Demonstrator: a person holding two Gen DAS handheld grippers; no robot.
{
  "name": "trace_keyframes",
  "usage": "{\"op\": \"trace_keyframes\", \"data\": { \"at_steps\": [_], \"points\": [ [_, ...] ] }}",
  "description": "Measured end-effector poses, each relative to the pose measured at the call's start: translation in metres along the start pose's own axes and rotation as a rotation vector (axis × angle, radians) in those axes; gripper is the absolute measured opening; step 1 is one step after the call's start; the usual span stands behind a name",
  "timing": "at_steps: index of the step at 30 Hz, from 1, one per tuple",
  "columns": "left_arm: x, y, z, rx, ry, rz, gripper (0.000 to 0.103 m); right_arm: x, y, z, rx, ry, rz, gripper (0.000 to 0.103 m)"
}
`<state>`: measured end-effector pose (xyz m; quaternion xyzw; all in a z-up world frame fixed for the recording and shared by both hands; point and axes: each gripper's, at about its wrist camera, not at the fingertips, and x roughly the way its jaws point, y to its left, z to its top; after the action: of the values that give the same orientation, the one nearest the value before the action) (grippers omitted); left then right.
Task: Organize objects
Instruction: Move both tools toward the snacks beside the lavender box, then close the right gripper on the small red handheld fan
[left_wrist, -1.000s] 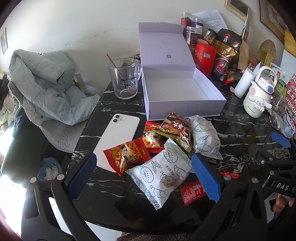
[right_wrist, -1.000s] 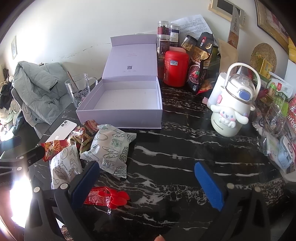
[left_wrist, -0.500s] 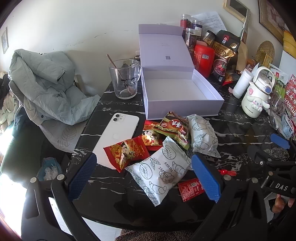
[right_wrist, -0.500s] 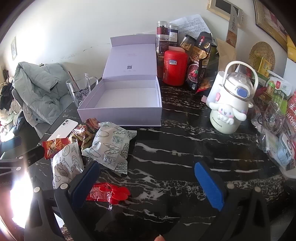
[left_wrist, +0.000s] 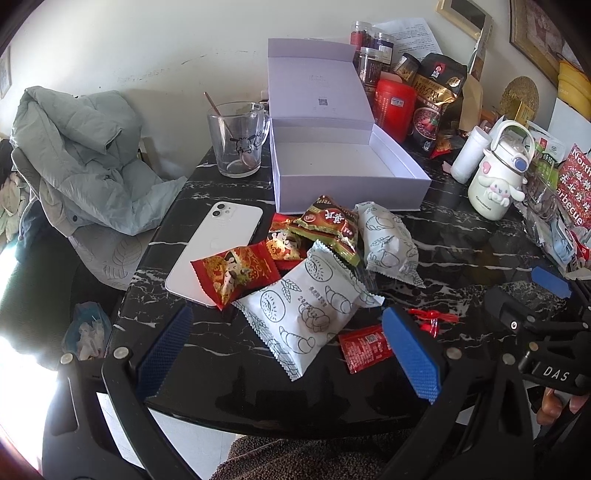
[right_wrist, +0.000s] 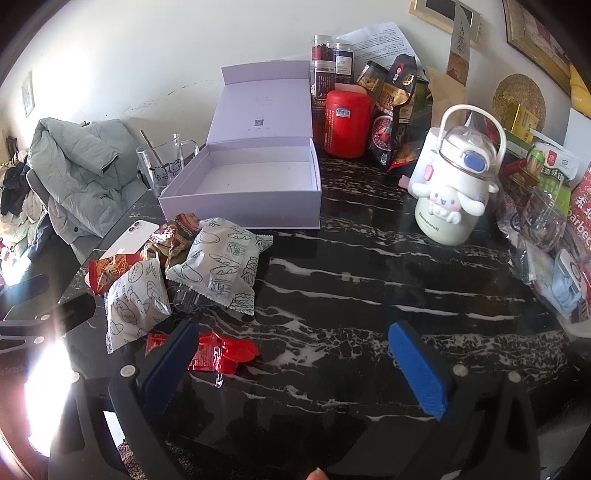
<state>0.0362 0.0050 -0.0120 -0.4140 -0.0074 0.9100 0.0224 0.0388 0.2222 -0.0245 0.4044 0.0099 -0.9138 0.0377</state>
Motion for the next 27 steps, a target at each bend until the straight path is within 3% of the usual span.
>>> {"op": "trace_keyframes", "data": {
  "at_steps": [10, 18, 27],
  "points": [
    [0.017, 0.001, -0.020, -0.010, 0.068, -0.002, 0.103, 0.018, 0.008, -0.015, -0.033, 0.067, 0.040, 0.103],
    [0.031, 0.007, -0.030, -0.004, 0.117, -0.067, 0.103, 0.042, 0.014, -0.019, -0.032, 0.118, 0.078, 0.103],
    [0.040, 0.001, -0.017, 0.024, 0.071, -0.097, 0.103, 0.062, 0.009, -0.016, -0.015, 0.179, 0.146, 0.076]
  ]
}}
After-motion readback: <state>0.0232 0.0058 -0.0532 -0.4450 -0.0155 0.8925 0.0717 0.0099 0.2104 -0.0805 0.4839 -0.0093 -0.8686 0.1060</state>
